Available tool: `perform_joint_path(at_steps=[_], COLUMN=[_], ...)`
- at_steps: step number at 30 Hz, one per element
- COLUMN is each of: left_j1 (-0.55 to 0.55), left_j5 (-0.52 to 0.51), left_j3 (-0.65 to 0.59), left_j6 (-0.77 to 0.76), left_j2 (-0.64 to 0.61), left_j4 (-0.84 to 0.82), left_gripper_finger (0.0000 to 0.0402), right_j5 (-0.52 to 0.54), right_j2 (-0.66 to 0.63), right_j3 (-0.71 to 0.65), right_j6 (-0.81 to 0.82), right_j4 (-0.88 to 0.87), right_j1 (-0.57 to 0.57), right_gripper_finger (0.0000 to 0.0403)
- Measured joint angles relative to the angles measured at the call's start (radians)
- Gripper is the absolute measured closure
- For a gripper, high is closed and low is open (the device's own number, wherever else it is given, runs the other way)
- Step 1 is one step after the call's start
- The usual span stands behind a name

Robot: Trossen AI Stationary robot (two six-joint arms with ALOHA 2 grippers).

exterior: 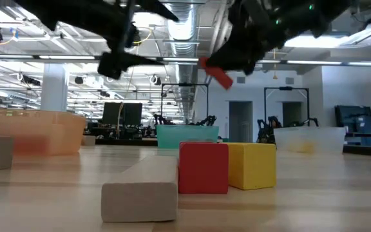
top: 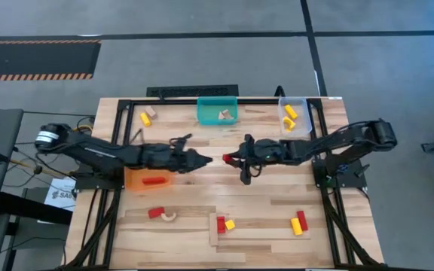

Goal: Sort & place blocks by color
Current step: Put the red block into the transparent orange bin

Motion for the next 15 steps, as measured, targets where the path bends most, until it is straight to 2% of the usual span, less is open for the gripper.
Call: perform_joint_path(at_steps=[6,15], left_j1=[0.054,0.089], left_j5=[0.156,0.258], left_j3=[0.074,0.141], left_j6=[-0.022,-0.013], left_j2=[0.189,0.333], left_j4=[-0.006,0.038], left_gripper_finger=[0.0022,0.0022], right_j5=[-0.022,-0.024], right_j2=[0.102,0.201], right_j3=[0.038,0.087], right_j6=[0.012,0.012], right_j4=[0.006,0.000], right_j1=[0.018,0.041], right_gripper_finger=[0.0324,0.0323])
